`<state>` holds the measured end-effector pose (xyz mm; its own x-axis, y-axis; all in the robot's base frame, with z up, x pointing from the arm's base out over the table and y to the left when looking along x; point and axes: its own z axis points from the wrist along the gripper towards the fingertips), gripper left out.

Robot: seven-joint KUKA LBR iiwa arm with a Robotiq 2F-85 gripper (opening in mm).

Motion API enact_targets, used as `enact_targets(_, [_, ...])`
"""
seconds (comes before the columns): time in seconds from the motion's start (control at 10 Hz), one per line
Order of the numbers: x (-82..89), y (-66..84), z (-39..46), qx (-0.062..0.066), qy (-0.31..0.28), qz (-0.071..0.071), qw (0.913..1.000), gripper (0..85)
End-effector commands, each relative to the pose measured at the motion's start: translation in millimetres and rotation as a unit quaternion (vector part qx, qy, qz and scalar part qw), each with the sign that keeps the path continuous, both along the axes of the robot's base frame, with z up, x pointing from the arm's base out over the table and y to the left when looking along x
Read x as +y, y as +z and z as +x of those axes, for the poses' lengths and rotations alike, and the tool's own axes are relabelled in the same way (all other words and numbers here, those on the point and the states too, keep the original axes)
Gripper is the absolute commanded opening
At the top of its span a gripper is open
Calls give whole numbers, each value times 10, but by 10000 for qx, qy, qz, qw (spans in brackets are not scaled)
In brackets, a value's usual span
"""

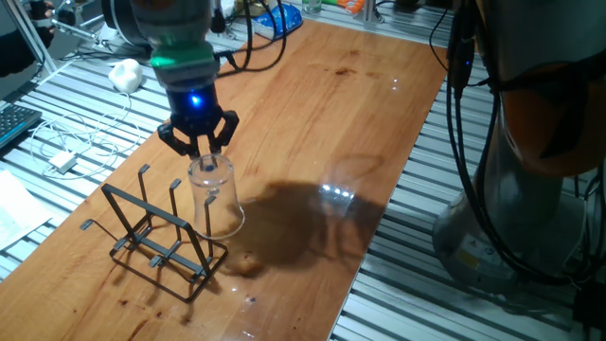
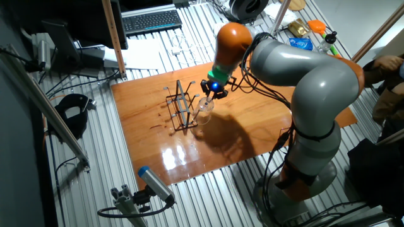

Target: Put the cup on the cup rack

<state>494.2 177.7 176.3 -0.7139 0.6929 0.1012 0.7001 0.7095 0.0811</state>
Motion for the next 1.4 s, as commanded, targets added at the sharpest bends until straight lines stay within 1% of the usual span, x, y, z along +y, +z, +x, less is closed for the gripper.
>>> enact_targets(0.0, [11,-28,-23,-60,-30,-24,10000,0])
enact_targets(0.1, [32,-54,-49,-122,-91,-47,9999,0])
enact_targets(0.2, [40,-65,-59,-155,-134,-62,9998,0])
enact_targets(0.5, [40,-119,-64,-307,-291,-88,9991,0])
enact_targets(0.6, [38,-141,-67,-337,-301,-110,9989,0])
enact_targets(0.7, [39,-149,-70,-337,-301,-125,9989,0])
enact_targets(0.9, [40,-132,-69,-226,-202,-168,9994,0])
enact_targets(1.0, [40,-125,-67,-143,-123,-208,9996,0])
enact_targets(1.1, [40,-125,-67,14,-6,-316,9995,0])
enact_targets(1.3, [40,-125,-67,474,363,-425,9973,0])
